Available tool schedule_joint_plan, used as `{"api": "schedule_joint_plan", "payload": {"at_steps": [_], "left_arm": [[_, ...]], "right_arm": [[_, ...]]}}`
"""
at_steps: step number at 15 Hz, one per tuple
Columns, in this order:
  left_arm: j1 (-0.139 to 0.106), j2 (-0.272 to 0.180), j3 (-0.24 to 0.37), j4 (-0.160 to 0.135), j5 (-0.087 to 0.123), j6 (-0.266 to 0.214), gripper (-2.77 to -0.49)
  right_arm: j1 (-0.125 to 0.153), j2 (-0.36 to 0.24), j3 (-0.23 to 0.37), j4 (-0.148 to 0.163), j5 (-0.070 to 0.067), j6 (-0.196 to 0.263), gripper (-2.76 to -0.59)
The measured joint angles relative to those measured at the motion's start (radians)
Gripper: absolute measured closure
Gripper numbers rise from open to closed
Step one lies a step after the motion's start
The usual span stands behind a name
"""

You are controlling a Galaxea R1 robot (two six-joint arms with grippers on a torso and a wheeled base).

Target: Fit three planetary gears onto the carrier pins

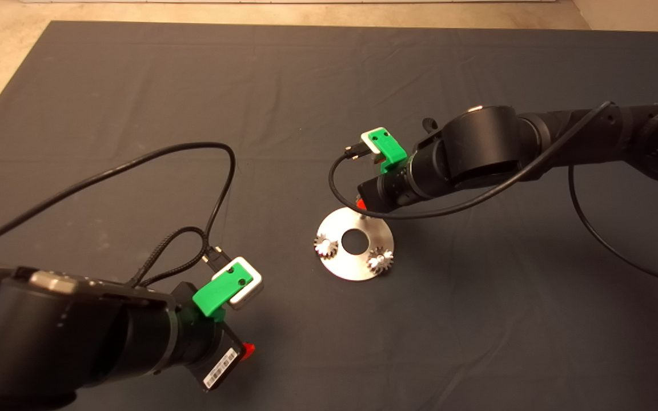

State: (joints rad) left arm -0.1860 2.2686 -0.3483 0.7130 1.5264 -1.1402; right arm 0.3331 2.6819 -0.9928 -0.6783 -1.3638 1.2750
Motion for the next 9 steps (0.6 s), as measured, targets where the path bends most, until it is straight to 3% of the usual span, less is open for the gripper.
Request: {"api": "schedule_joint_plan", "payload": {"at_steps": [9], "left_arm": [[0.000, 0.000, 0.000, 0.000, 0.000, 0.000, -1.60]], "right_arm": [[-0.010, 0.006, -0.011, 0.000, 0.001, 0.000, -0.92]]}}
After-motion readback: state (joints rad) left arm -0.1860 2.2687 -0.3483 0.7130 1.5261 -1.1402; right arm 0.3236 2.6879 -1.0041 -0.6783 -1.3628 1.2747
